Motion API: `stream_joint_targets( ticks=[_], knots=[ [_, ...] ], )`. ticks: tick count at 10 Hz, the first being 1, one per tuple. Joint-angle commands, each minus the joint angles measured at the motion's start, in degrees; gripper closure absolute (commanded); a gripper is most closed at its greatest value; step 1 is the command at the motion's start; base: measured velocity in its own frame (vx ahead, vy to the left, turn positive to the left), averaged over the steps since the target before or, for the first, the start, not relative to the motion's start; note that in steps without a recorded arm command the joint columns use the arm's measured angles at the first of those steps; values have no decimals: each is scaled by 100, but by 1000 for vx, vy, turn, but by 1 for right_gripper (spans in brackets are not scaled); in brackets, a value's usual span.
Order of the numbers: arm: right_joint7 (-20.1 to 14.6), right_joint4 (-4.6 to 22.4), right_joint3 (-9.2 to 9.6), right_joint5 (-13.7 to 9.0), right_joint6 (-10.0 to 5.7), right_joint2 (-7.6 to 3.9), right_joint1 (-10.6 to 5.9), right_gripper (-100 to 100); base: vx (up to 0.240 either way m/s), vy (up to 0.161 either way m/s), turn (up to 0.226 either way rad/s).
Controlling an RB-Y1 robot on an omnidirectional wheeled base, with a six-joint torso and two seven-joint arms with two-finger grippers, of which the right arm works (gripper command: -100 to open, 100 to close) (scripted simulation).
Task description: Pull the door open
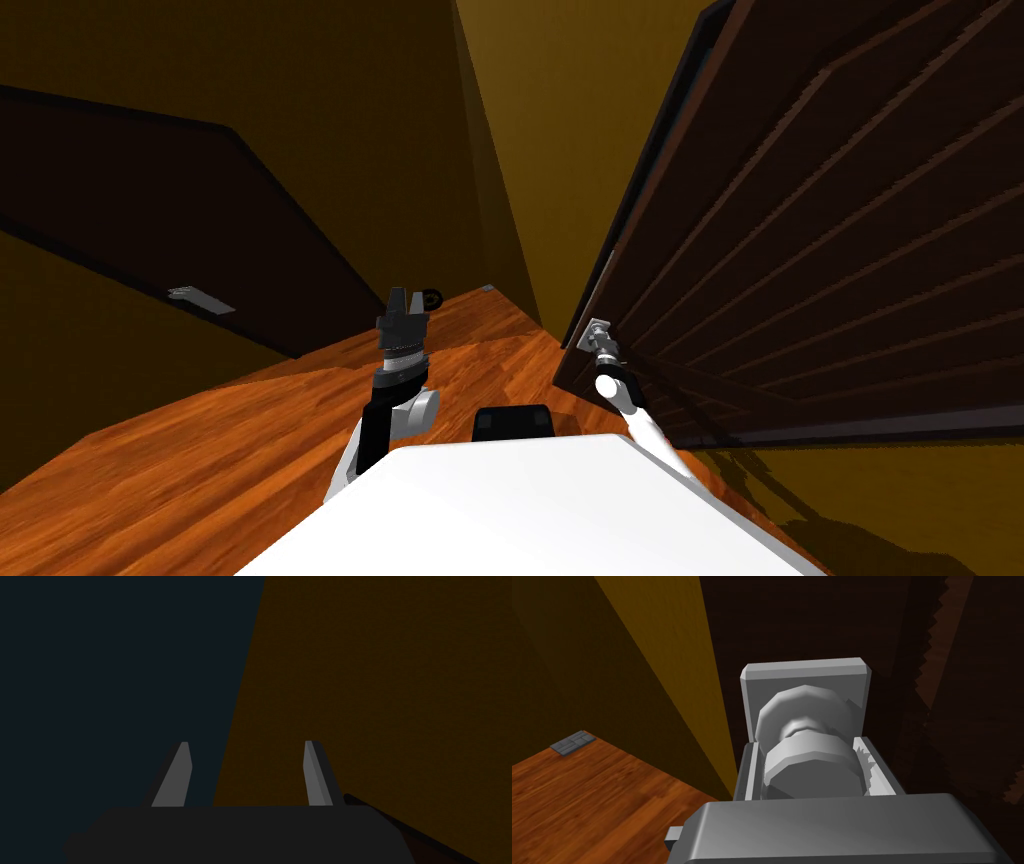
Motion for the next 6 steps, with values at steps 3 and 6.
stream_joint_targets(
  ticks=[3, 6],
  knots=[
    [-198, -110, 229, 55, -42, -164, 103, 100, -257, -32, 136],
    [-340, -186, 383, 92, -76, -289, 171, 100, -231, -12, 106]
  ],
)
